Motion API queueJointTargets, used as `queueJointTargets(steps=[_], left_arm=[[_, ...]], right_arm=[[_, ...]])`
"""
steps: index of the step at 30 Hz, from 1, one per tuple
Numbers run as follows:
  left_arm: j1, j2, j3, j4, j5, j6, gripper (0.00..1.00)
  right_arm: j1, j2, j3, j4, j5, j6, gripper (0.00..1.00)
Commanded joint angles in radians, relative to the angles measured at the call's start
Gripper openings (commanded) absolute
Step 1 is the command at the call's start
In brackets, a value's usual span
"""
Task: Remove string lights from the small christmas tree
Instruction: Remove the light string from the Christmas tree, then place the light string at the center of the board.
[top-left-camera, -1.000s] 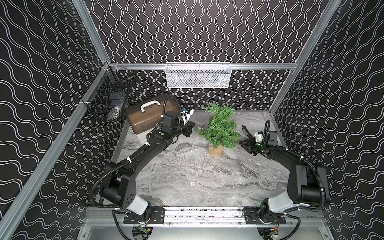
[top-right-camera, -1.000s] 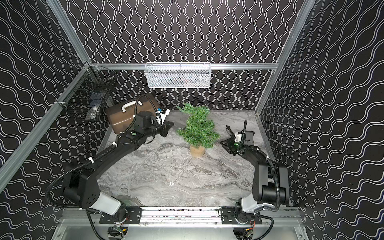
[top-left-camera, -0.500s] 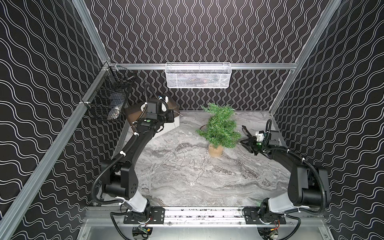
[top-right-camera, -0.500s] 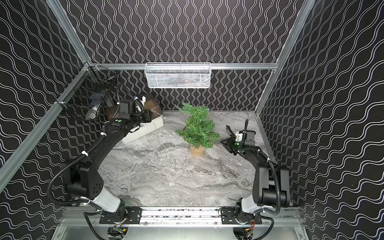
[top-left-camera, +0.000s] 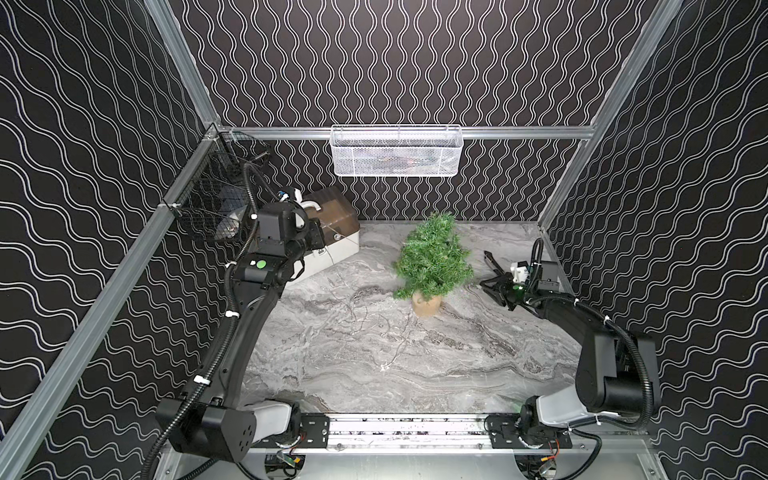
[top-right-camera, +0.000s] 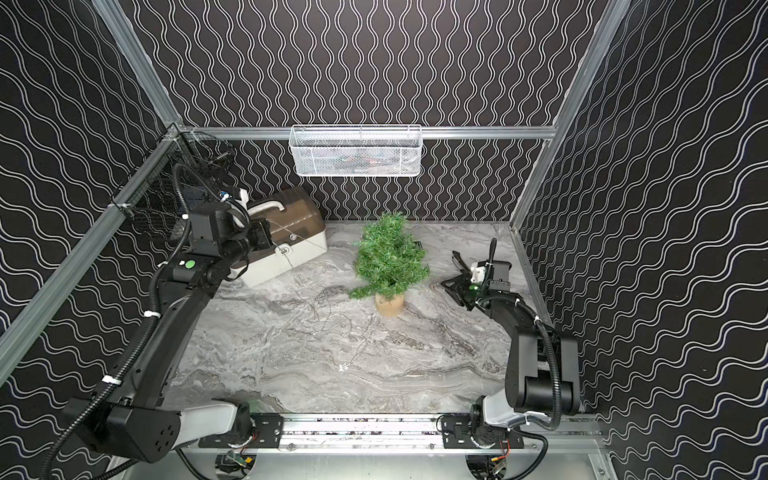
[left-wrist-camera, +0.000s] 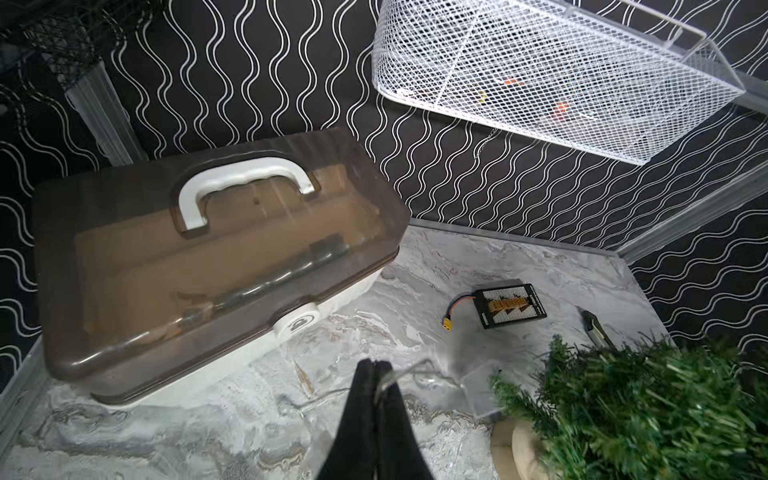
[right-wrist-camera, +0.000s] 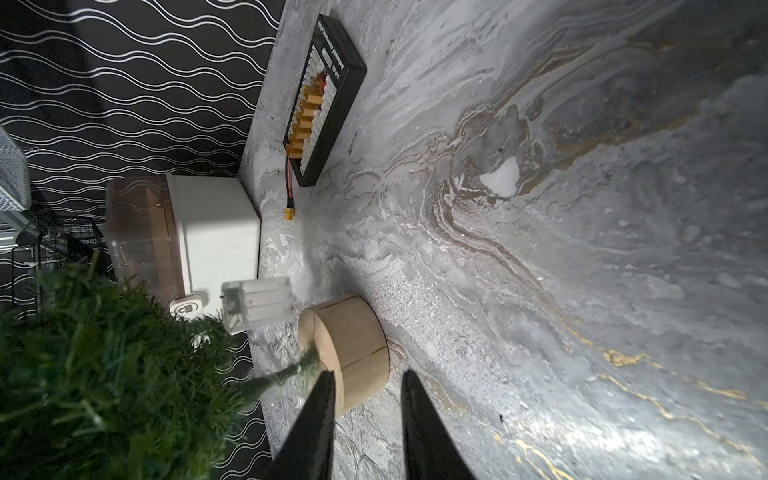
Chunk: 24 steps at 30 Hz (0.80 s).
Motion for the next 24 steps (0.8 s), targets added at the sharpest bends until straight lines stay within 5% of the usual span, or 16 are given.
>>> queueJointTargets(steps=[1,4,9,15,19,24], left_arm=[[0.0,0.064,0.01,0.013,0.097,-0.034,0.0],[-0.001,0.128,0.075,-0.046,0.116,-0.055,0.0],[0.051,0.104,0.086,-0.093,-0.023,-0.047,0.0],[0.131,0.076,0.096,-0.131,0.008,-0.075,0.0],[0.124,0.031,-0.032,-0.066,0.111,-0.127,0.0],[0.07,-0.028,-0.217,-0.014,0.099,-0.152,0.06]], right_arm=[[-0.001,0.007,0.0,0.032,-0.023,0.012,0.28],[-0.001,-0.006,0.0,0.021,-0.016,0.009,0.29],[0.0,-0.019,0.009,-0.012,0.002,-0.015,0.29],[-0.001,-0.028,0.004,-0.004,-0.003,-0.007,0.29],[-0.001,-0.035,0.003,-0.009,0.001,-0.006,0.29],[-0.001,-0.044,0.008,-0.018,0.01,-0.001,0.29]])
